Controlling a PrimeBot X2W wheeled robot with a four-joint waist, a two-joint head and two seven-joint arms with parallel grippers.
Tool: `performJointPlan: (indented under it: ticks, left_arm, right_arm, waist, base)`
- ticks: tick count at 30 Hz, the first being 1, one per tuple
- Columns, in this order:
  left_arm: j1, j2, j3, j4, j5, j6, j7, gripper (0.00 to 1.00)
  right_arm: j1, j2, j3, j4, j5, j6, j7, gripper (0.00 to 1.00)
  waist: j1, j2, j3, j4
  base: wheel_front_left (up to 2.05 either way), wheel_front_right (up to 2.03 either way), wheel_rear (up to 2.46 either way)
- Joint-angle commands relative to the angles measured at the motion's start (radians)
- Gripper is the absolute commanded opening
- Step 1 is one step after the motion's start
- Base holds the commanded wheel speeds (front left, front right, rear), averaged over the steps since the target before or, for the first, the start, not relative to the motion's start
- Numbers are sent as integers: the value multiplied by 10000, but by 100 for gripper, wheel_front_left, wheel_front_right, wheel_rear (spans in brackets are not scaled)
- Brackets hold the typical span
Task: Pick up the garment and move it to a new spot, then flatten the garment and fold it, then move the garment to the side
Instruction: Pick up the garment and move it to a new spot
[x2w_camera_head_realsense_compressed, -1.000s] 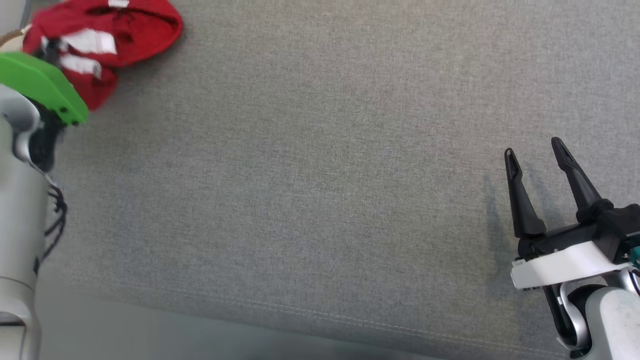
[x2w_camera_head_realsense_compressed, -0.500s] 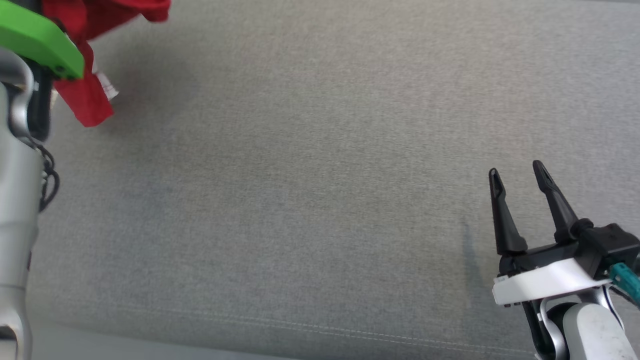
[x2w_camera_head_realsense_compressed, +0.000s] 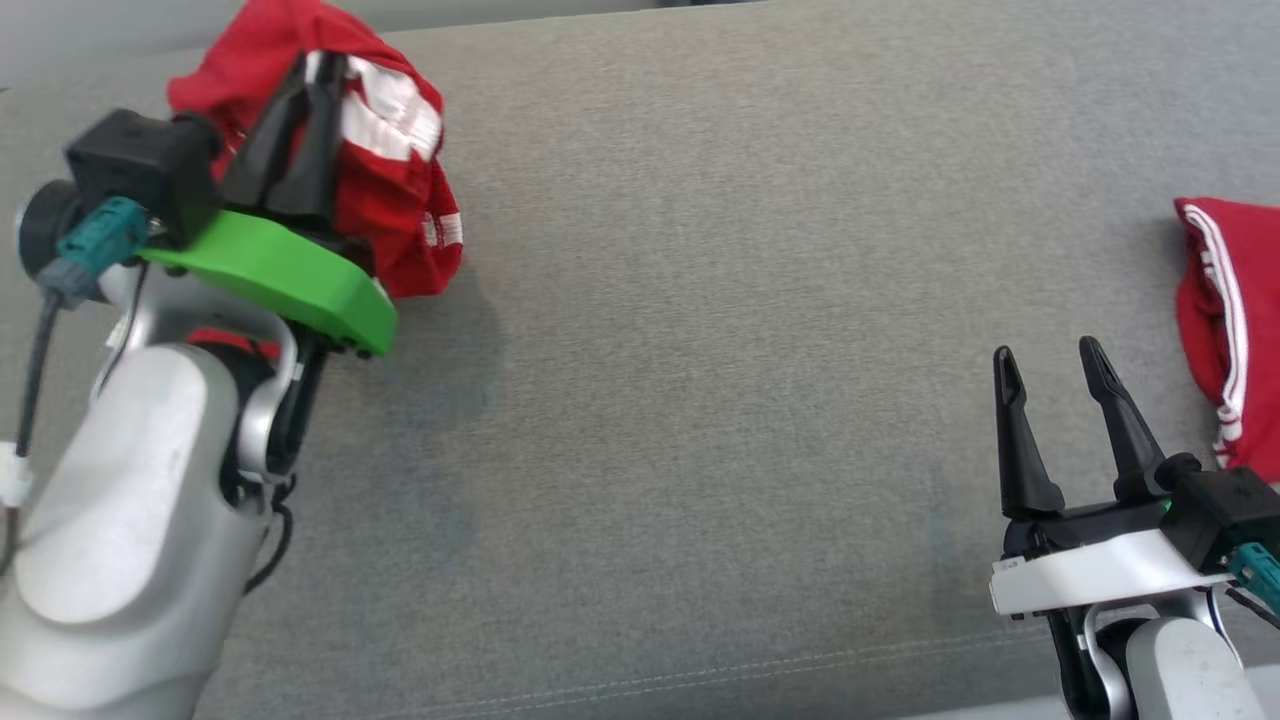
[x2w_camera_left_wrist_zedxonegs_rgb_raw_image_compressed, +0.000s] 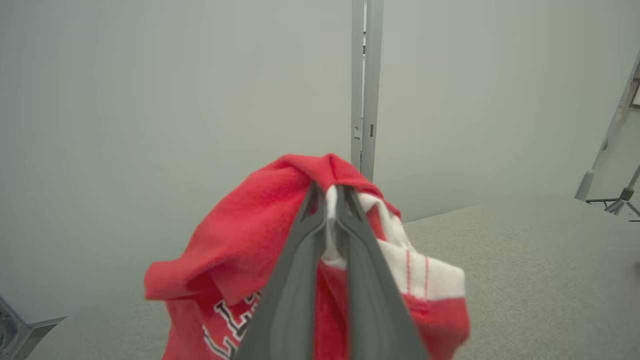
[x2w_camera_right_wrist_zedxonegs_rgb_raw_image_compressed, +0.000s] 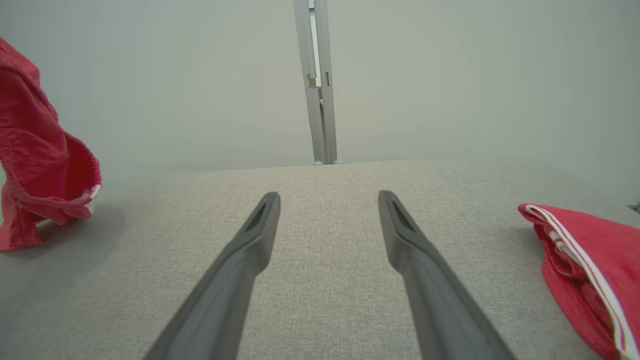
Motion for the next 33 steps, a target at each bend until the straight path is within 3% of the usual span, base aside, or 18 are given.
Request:
performJointPlan:
  ticks: [1,10,15,23,24,25,31,33]
  left_arm:
    - [212,-102,-194,-218,83,62,167,0]
    - [-117,-1585,-2022,229,20,-653,853,0]
    - [-428,-2365,-2771,1511,-43,-1133,959,0]
    - [-799,-2974,-3325,3578,-254,-1646,639,0]
    - [-843,-3040,-3386,3683,-308,-1705,535,36]
    - [-871,-3092,-3470,3740,-351,-1773,438,100]
    - [-705,-3167,-3787,3369,-527,-1942,-150,100]
    - [-560,-2961,-3833,2928,-472,-1974,-378,100]
  right_arm:
    - [31,14,-14,36,79,-13,-110,100]
    - [-358,44,117,335,461,-12,-322,100]
    - [-553,45,235,514,638,-12,-393,100]
    - [-747,46,276,770,817,-12,-428,100]
    - [-781,43,260,787,830,-12,-431,100]
    - [-831,43,262,801,852,-12,-431,100]
    - [-899,42,226,816,830,-12,-436,100]
    - [-883,40,180,782,762,-12,-434,100]
  waist:
    - [1,-1,182,-1119]
    - [1,-1,788,-2166]
    - [1,-1,1106,-2489]
    - [1,-1,1400,-2573]
    - [1,-1,1409,-2542]
    - [1,-1,1399,-2510]
    - [1,-1,1228,-2281]
    - [1,-1,1124,-2142]
  base:
    - [0,0,0]
    - [0,0,0]
    - [0,0,0]
    - [0,0,0]
    - [0,0,0]
    - [0,0,0]
    - [0,0,0]
    - [0,0,0]
